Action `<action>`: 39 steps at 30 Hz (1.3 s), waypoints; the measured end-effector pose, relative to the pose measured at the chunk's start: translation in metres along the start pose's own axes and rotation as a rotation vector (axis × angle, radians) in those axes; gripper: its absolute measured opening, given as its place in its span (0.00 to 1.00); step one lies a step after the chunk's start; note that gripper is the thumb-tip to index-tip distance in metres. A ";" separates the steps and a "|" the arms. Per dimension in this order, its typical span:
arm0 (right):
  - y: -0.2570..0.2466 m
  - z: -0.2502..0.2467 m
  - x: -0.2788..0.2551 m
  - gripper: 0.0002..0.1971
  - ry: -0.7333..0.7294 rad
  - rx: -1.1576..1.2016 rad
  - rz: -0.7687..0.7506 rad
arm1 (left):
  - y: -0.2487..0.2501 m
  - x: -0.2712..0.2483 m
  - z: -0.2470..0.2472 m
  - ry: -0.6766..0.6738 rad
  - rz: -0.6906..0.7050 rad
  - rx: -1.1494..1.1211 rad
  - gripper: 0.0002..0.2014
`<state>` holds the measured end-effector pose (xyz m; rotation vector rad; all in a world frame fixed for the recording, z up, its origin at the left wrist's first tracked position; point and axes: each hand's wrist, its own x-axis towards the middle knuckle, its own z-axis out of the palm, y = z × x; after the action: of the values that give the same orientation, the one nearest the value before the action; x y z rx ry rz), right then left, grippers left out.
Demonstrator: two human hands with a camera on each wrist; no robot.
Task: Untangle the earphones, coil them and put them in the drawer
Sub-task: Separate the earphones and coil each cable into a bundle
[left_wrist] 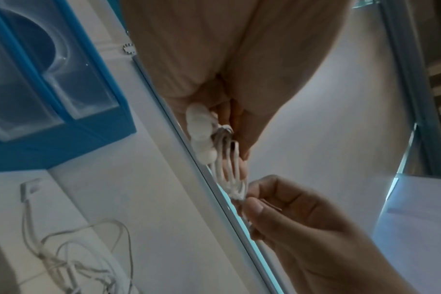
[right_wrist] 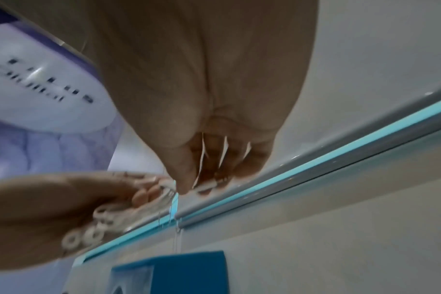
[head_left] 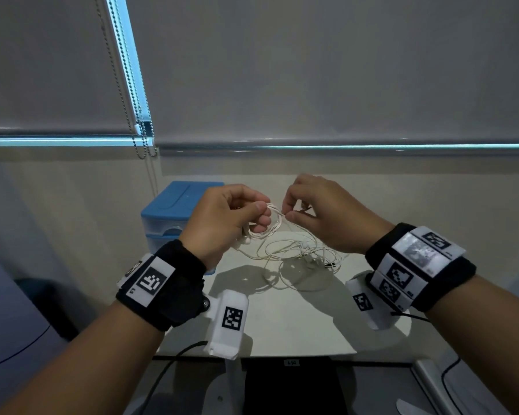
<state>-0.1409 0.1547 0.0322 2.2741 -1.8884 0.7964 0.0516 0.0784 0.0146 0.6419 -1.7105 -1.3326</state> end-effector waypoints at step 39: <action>-0.016 0.022 0.009 0.16 -0.043 1.360 0.492 | -0.015 0.006 -0.022 -0.034 0.060 -0.012 0.10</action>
<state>-0.1178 0.1425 0.0215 2.1713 -2.2717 2.7780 0.0663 0.0576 0.0037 0.5599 -1.7346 -1.3177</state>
